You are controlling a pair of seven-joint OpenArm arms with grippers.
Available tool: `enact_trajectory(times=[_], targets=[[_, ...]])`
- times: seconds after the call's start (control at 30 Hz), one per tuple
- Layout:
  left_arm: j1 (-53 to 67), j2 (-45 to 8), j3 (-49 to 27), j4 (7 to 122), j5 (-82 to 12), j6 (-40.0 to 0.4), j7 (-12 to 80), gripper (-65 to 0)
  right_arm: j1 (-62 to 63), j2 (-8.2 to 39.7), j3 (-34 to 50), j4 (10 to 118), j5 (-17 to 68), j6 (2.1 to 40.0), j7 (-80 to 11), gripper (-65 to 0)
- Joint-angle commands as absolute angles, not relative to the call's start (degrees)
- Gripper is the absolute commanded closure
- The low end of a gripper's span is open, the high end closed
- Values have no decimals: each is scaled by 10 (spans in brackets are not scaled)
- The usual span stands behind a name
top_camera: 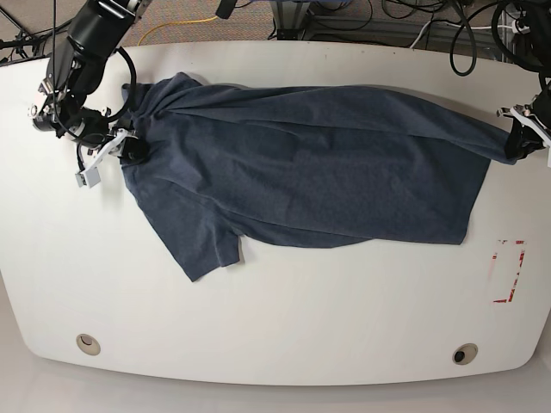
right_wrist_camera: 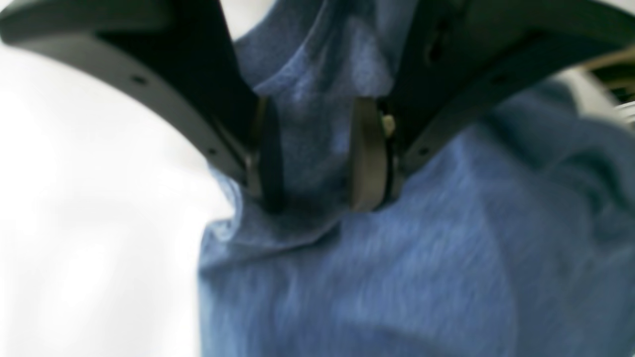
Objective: Fold the T-shirt properly
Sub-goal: 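Release the collar with the right gripper and lift it away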
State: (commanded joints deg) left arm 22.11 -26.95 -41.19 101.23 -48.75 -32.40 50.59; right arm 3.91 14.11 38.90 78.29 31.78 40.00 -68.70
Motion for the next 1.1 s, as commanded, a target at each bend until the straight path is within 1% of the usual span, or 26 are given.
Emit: enact_trajectory(times=[0.07, 0.2, 0.33, 0.4, 0.5, 0.6, 0.67, 0.77, 0.83, 0.87, 0.93, 1.03, 1.1], targets=[[221, -269, -412, 1012, -487, -324, 506, 0, 65, 137, 373, 767, 287, 400, -676, -233], [221, -269, -412, 1012, -487, -324, 506, 0, 142, 141, 334, 692, 240, 400, -633, -231], [221, -269, -412, 1012, -487, -323, 506, 0, 216, 145, 285, 582, 211, 400, -558, -231], [221, -269, -412, 1012, -487, -323, 506, 0, 247, 154, 265, 529, 198, 400, -522, -231], [221, -269, -412, 1012, -487, -322, 506, 0, 315, 162, 223, 422, 185, 400, -454, -231], [221, -269, -412, 1012, -487, -322, 506, 0, 360, 163, 194, 365, 187, 400, -425, -233], [221, -269, -412, 1012, -487, -322, 506, 0, 378, 163, 191, 363, 187, 400, -426, -257], [221, -269, -412, 1012, -487, -322, 507, 0, 395, 164, 192, 372, 206, 400, -463, -358], [221, -269, -412, 1012, -487, -322, 507, 0, 385, 174, 193, 420, 240, 400, -504, -438], [221, -269, -412, 1012, -487, -322, 507, 0, 376, 179, 193, 444, 258, 400, -521, -460], [221, -269, -412, 1012, -487, -322, 507, 0, 349, 182, 193, 502, 305, 400, -554, -480], [221, -269, -412, 1012, -487, -322, 507, 0, 291, 187, 198, 604, 393, 400, -606, -482], [220, -269, -412, 1012, -487, -322, 507, 0, 249, 191, 225, 663, 436, 400, -634, -482]])
